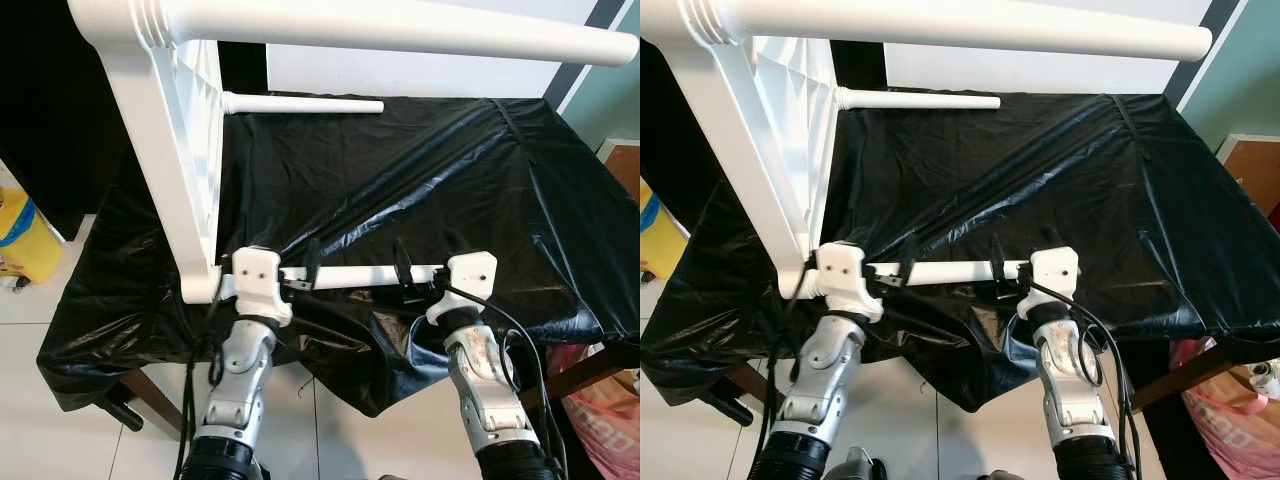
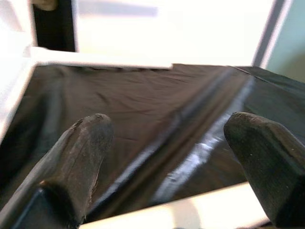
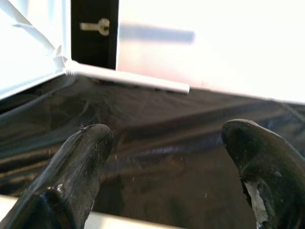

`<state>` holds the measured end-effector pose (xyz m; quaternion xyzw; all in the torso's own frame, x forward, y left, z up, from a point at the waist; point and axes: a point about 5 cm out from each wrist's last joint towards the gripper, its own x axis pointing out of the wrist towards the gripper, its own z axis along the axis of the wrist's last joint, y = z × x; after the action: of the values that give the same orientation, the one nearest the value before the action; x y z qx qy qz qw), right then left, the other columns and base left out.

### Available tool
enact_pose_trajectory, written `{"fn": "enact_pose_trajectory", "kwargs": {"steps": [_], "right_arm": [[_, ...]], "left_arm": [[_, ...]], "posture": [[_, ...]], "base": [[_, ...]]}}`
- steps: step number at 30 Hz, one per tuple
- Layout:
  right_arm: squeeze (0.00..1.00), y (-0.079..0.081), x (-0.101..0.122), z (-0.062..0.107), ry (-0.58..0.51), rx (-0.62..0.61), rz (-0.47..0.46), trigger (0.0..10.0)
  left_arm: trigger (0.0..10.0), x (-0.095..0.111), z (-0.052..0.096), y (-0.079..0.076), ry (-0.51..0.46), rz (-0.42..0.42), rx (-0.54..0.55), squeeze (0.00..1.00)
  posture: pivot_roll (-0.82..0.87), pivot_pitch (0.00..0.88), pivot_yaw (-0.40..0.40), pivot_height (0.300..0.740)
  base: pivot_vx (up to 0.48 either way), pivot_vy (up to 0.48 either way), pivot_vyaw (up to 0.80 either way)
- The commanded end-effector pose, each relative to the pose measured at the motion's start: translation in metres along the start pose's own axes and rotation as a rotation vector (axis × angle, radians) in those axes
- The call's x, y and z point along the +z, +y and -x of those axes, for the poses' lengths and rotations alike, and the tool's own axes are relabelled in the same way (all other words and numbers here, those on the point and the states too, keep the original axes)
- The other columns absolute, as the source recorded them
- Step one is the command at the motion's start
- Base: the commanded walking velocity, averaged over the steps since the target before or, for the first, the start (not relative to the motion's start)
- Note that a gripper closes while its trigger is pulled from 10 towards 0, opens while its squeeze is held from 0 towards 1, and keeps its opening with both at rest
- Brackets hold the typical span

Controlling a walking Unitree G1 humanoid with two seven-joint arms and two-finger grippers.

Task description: Building children table

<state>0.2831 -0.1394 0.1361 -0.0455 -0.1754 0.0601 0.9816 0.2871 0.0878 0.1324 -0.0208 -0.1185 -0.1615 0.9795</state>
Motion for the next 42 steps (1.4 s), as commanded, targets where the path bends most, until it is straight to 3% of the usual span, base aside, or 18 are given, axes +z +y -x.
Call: {"fn": "enact_pose_trajectory", "kwargs": {"steps": [1, 2, 6, 12, 16, 17, 19, 24, 34, 35, 42], "right_arm": [[0.0, -0.005, 0.009, -0.005, -0.047, -0.006, 0.106, 10.0], [0.0, -0.007, 0.017, -0.011, -0.084, -0.007, 0.174, 10.0], [0.0, -0.008, 0.031, -0.021, -0.15, -0.017, 0.256, 10.0], [0.0, 0.003, 0.065, -0.045, -0.295, 0.008, 0.464, 10.0], [0.0, 0.008, 0.075, -0.05, -0.341, 0.024, 0.507, 10.0], [0.0, 0.017, 0.091, -0.058, -0.427, 0.052, 0.6, 10.0], [0.0, 0.019, 0.096, -0.06, -0.455, 0.057, 0.622, 10.0], [0.0, 0.026, 0.11, -0.063, -0.57, 0.015, 0.782, 10.0], [0.0, 0.019, 0.117, -0.058, -0.684, -0.086, 0.885, 10.0], [0.0, 0.011, 0.119, -0.053, -0.729, -0.163, 0.916, 10.0], [0.0, 0.006, 0.128, -0.055, -0.766, -0.219, 0.938, 10.0]], "left_arm": [[10.0, -0.002, -0.002, -0.009, 0.022, 0.018, -0.074, 0.0], [10.0, 0.0, -0.004, -0.01, 0.023, 0.04, -0.066, 0.0], [10.0, 0.003, -0.007, -0.012, 0.016, 0.059, -0.072, 0.0], [10.0, 0.009, -0.013, -0.017, 0.011, 0.046, -0.105, 0.0], [10.0, 0.01, -0.015, -0.018, 0.012, 0.048, -0.107, 0.0], [10.0, 0.011, -0.017, -0.018, 0.017, 0.037, -0.11, 0.0], [10.0, 0.011, -0.017, -0.018, 0.019, 0.033, -0.11, 0.0], [10.0, 0.014, -0.018, -0.019, 0.022, 0.038, -0.106, 0.0], [10.0, 0.013, -0.019, -0.019, 0.027, 0.036, -0.095, 0.0], [10.0, 0.013, -0.02, -0.018, 0.025, 0.042, -0.084, 0.0], [10.0, 0.012, -0.021, -0.018, 0.028, 0.043, -0.082, 0.0]], "posture": [[0.05, 0.0, -0.068, 0.74], [0.05, 0.0, -0.068, 0.74], [0.05, 0.0, -0.07, 0.74], [0.06, 0.0, -0.079, 0.74], [0.06, 0.0, -0.078, 0.74], [0.06, 0.0, -0.083, 0.74], [0.06, 0.0, -0.083, 0.74], [0.06, 0.0, -0.086, 0.74], [0.05, 0.009, -0.096, 0.74], [0.04, 0.018, -0.094, 0.74], [0.02, 0.026, -0.091, 0.74]], "base": [[0.0, 0.0, 0.0], [0.0, 0.0, 0.0], [0.0, 0.0, 0.0], [0.0, 0.0, 0.0], [0.0, 0.0, 0.0], [0.0, 0.0, 0.0], [0.0, 0.0, 0.0], [0.0, 0.0, 0.0], [0.0, 0.0, 0.0], [0.0, 0.0, 0.0], [0.0, 0.0, 0.0]]}}
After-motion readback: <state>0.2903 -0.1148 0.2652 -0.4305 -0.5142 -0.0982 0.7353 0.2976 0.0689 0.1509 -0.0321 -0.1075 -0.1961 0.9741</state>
